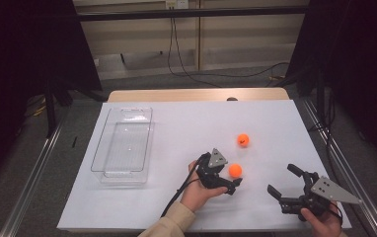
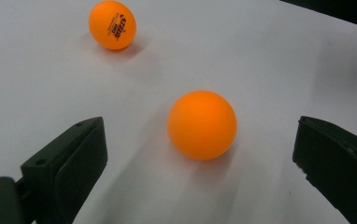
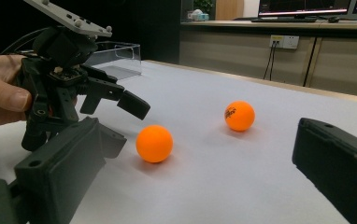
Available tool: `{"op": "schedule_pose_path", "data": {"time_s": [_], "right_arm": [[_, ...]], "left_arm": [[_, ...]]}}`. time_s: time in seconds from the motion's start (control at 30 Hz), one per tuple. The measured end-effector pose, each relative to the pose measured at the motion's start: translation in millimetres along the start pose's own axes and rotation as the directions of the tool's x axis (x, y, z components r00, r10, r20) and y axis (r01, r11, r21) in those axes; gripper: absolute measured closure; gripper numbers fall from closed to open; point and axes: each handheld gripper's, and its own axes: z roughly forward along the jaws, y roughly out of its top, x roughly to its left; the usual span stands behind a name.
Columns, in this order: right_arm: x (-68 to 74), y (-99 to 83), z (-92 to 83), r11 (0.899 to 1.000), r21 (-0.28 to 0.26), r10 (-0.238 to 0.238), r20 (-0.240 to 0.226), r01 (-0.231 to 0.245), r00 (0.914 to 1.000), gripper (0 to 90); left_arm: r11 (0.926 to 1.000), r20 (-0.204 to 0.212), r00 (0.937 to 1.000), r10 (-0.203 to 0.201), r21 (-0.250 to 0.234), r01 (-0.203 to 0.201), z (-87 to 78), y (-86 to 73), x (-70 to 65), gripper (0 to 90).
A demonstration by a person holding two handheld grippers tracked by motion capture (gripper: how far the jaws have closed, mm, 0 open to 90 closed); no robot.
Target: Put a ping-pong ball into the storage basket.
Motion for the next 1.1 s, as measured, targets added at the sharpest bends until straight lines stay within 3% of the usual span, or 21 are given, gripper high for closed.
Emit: {"op": "schedule_pose_path", "data": {"time_s": [0.67, 0.8, 1.1], "right_arm": [[0.6, 0.4, 0.0, 1.0, -0.002, 0.003, 0.0, -0.003, 1.0, 1.6], [0.6, 0.3, 0.1, 1.0, -0.002, 0.004, 0.0, -0.004, 1.0, 1.6], [-0.1, 0.2, -0.5, 1.0, 0.001, -0.001, -0.002, 0.001, 1.0, 1.6]], "left_arm": [[0.9999, -0.006, 0.9999, -0.015, -0.002, 0.015, 3.8, 4.6, 1.8, 4.6], [0.9999, -0.014, 0.9999, 0.003, 0.014, -0.003, 4.8, 7.9, 0.6, 5.6], [0.9995, -0.003, 1.0, 0.0, 0.031, 0.0, 10.4, 10.6, -1.1, 6.4]]}}
